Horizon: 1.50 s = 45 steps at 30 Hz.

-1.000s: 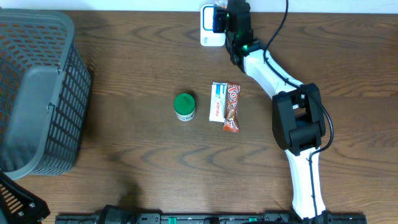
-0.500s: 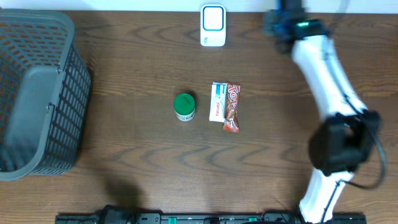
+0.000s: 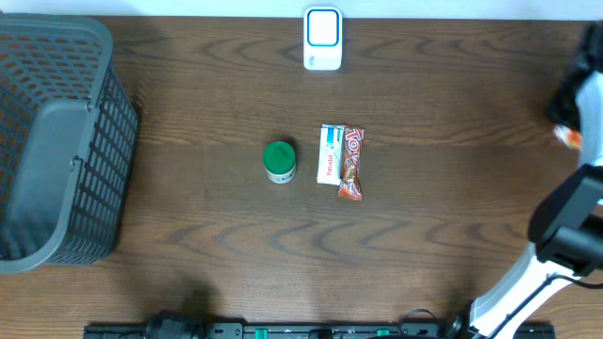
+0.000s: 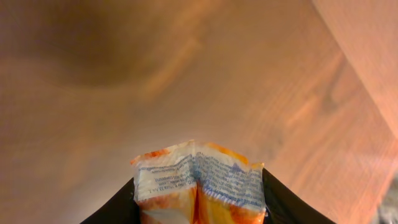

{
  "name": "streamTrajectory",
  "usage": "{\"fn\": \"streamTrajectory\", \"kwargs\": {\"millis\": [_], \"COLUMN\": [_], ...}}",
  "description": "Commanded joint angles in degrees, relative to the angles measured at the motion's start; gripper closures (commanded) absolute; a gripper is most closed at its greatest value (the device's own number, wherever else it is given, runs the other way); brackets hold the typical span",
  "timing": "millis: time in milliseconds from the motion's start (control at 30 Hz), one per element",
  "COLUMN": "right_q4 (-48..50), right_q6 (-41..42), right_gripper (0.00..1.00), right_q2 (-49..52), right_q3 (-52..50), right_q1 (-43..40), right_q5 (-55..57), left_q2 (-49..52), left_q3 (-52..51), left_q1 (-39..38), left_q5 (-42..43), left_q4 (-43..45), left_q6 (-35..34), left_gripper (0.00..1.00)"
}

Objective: Scan the item barcode
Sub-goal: 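Carry the packet to the right table edge and release it, then reach the right gripper down and grasp the green-capped bottle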

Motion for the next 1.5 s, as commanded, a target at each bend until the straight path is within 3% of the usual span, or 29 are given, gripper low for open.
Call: {"fn": "streamTrajectory", "kwargs": {"millis": [0,100,133,167,233,400,567,767,933,1033,1067,1133,1233,1333,1467], "right_q4": [0.50,2.51,3.67,4.68,6.01,6.16,-0.07,-8.52,-13.99,-16.31,-17.73,-18.75,-18.62,-18.25,-16.98], "right_q6": [0.00,0.13,0.13,0.13,0.04,-3.13,-2.89,-2.84,-1.25,0.37,1.57,1.66,1.62,2.36,9.84], "right_gripper": [0.56,0.55,0.50,0.40,0.01,0.01,0.01,0.01,0.01,0.01,0.01,0.01,0.01,0.01,0.01], "right_q2": [0.96,1.25,1.25,1.25,1.25,1.18,1.18,1.16,1.16,1.16,1.16,1.18,1.18,1.18,1.64], "right_q3": [-2.69,-5.79,-7.10,-8.15,-9.29,-7.45,1.09,12.66,18.27,19.61,19.76,19.74,19.69,19.69,19.69], "right_q1": [-5.29,-9.38,-10.73,-12.02,-14.03,-16.87,-16.20,-11.08,-0.26,8.41,14.23,20.98,29.90,38.66,48.35], "right_q5": [1.16,-0.52,-1.62,-3.15,-6.88,-11.74,-17.55,-27.63,-27.67,-27.69,-28.09,-30.45,-38.14,-43.63,-43.43], "left_q2": [-0.39,-0.37,-0.37,-0.37,-0.37,-0.37,-0.37,-0.37,-0.37,-0.37,-0.37,-0.37,-0.35,-0.35,-0.35], "left_q3": [-0.20,-0.20,-0.20,-0.20,-0.37,-3.04,-11.21,-24.65,-36.46,-42.10,-44.33,-46.21,-47.19,-47.63,-48.76], "left_q1": [0.22,0.07,0.07,0.07,0.07,0.07,0.07,0.07,0.09,0.07,0.07,0.07,0.07,0.09,0.13], "left_q5": [-0.35,-0.33,-0.33,-0.33,-0.33,-0.33,-1.51,-3.80,-3.80,-3.76,-3.76,-3.54,-3.56,-3.72,-4.66], "left_q4": [-3.78,-10.60,-12.79,-14.53,-16.37,-17.11,-16.52,-4.50,6.45,10.69,11.41,9.42,2.58,-2.54,-4.61], "left_q6": [0.57,0.55,0.57,0.55,0.52,0.46,0.07,-0.37,-2.91,-8.96,-14.73,-22.67,-29.31,-31.01,-31.19], "left_gripper": [0.07,0.07,0.07,0.07,0.07,0.07,0.07,0.07,0.07,0.07,0.07,0.07,0.07,0.07,0.07]}}
